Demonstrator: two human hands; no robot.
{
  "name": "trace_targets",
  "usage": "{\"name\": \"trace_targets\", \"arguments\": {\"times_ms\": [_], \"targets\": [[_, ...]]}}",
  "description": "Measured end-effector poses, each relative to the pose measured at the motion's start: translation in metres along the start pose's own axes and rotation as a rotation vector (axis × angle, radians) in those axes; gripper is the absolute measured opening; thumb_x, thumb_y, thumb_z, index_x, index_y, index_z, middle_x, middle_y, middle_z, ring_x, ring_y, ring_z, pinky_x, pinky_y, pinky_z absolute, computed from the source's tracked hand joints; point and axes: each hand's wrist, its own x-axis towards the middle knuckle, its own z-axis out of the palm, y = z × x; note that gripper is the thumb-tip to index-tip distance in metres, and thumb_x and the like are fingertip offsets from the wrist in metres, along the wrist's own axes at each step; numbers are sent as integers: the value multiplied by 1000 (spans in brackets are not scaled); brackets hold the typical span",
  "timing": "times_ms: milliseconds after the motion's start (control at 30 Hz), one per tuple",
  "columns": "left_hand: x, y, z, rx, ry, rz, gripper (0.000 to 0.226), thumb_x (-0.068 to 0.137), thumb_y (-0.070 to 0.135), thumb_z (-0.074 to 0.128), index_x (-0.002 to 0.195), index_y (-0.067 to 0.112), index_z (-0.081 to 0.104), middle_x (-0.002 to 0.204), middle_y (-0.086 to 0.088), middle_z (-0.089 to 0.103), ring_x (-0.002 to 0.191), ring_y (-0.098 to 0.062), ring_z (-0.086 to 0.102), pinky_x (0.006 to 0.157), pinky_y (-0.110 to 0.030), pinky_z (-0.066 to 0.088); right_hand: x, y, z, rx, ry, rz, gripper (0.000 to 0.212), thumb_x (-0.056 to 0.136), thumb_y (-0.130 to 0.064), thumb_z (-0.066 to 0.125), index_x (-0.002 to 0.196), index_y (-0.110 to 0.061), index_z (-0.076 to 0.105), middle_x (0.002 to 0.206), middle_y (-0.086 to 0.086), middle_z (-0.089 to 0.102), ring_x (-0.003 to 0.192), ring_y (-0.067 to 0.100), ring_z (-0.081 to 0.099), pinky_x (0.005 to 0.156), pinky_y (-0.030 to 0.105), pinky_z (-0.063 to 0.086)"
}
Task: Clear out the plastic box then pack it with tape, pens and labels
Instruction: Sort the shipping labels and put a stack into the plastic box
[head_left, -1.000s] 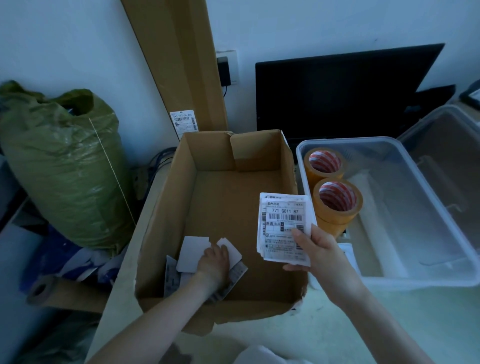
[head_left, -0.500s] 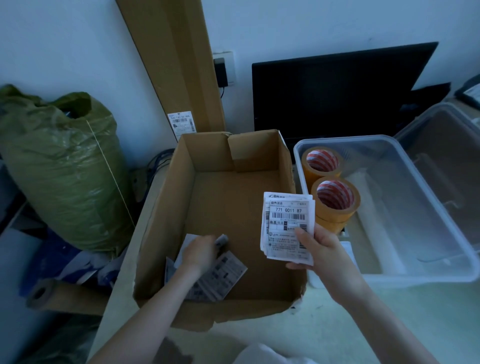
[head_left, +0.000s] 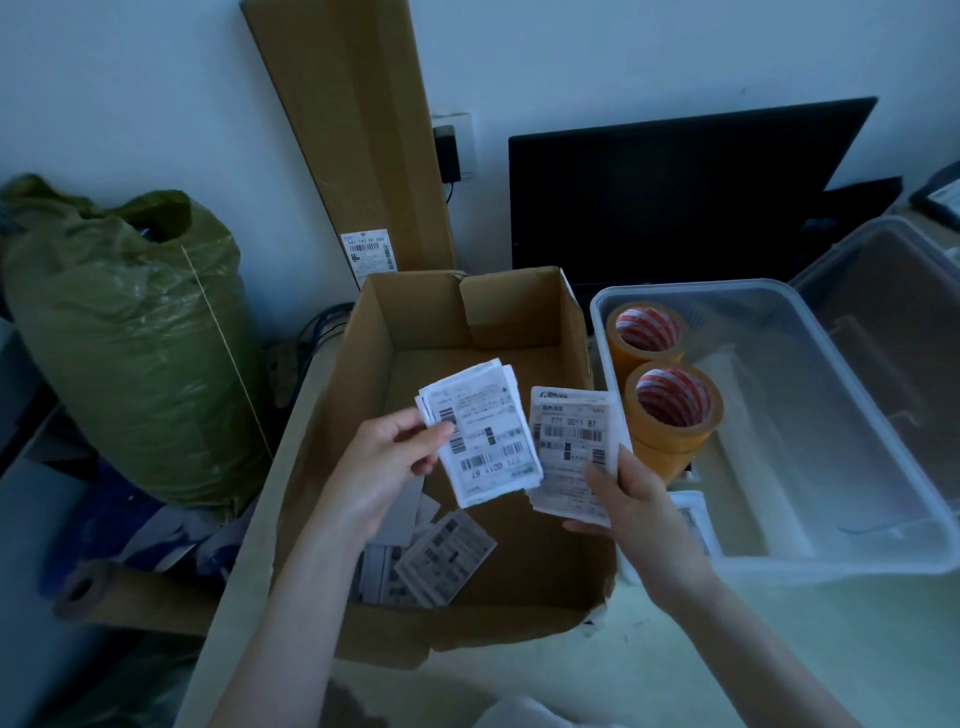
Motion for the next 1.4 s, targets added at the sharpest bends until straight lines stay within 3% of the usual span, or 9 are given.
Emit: {"name": "trace_targets", "arguments": {"times_ms": [200, 300, 400, 533, 700, 867, 1033, 1167, 1400], "targets": [[-7, 8, 26, 132, 0, 75, 10, 89, 20, 63, 96, 25, 68, 87, 9, 72, 78, -2, 66, 69, -17, 50, -2, -9, 5, 101, -150, 26, 21, 99, -31, 41, 111, -37, 57, 103, -3, 69, 96, 15, 69, 73, 37, 60], [-10, 7, 37, 126, -52, 106, 10, 89, 21, 63, 98, 24, 66, 90, 9, 71, 79, 1, 66, 65, -12, 51, -2, -10, 4, 26, -216, 15, 20, 98, -25, 45, 113, -32, 57, 103, -4, 69, 97, 13, 69, 72, 35, 60], [-11, 6, 44, 217, -35, 176, 17, 88, 26, 64, 104, 26, 60, 99, 14, 65, 89, 2, 61, 68, -10, 48, -2, -13, -3, -69, -232, -4, 21, 98, -16, 46, 110, -31, 57, 102, -5, 69, 96, 12, 68, 71, 33, 60], [-7, 10, 50, 276, 11, 385, 53, 90, 26, 60, 135, 39, 36, 125, 27, 44, 117, 10, 41, 84, -6, 38, -6, -25, -22, -351, -199, -160, 21, 98, -17, 46, 111, -28, 59, 102, -7, 66, 95, 11, 65, 64, 22, 56], [-11, 16, 80, 191, -101, 456, 17, 97, 24, 50, 112, 28, 56, 99, 18, 60, 101, 12, 52, 78, -4, 44, -4, -41, -46, -575, 44, -319, 5, 89, -12, 62, 86, -11, 65, 85, -8, 67, 78, 6, 65, 59, 16, 53], [-8, 15, 112, -146, -40, 210, 16, 96, 25, 52, 98, 40, 59, 95, 15, 66, 91, 15, 56, 68, -2, 44, 1, -36, -70, -232, 50, -214, 18, 90, -6, 60, 94, -22, 67, 87, -7, 73, 73, 0, 68, 54, 14, 49], [-7, 14, 132, 14, -236, 244, 19, 98, 23, 48, 102, 40, 57, 100, 19, 65, 92, 18, 57, 70, -3, 45, 6, -23, -108, -217, 13, -132, 23, 90, 4, 56, 89, -16, 67, 69, -9, 72, 54, 0, 58, 48, 15, 44], [0, 5, 137, 102, -231, 264, 14, 97, 18, 49, 99, 23, 62, 91, 10, 68, 83, 5, 63, 69, -9, 49, 19, -17, -144, -244, -35, -26, 21, 87, 7, 60, 86, -12, 69, 69, -3, 72, 57, 9, 59, 50, 18, 46], [17, -7, 132, 60, -116, 184, 20, 97, 8, 47, 95, 19, 63, 86, 2, 69, 77, -6, 65, 68, -16, 50, 63, 9, -181, -534, -225, 314, 20, 85, 10, 60, 98, -3, 68, 98, 16, 72, 91, 31, 70, 83, 41, 58]]}}
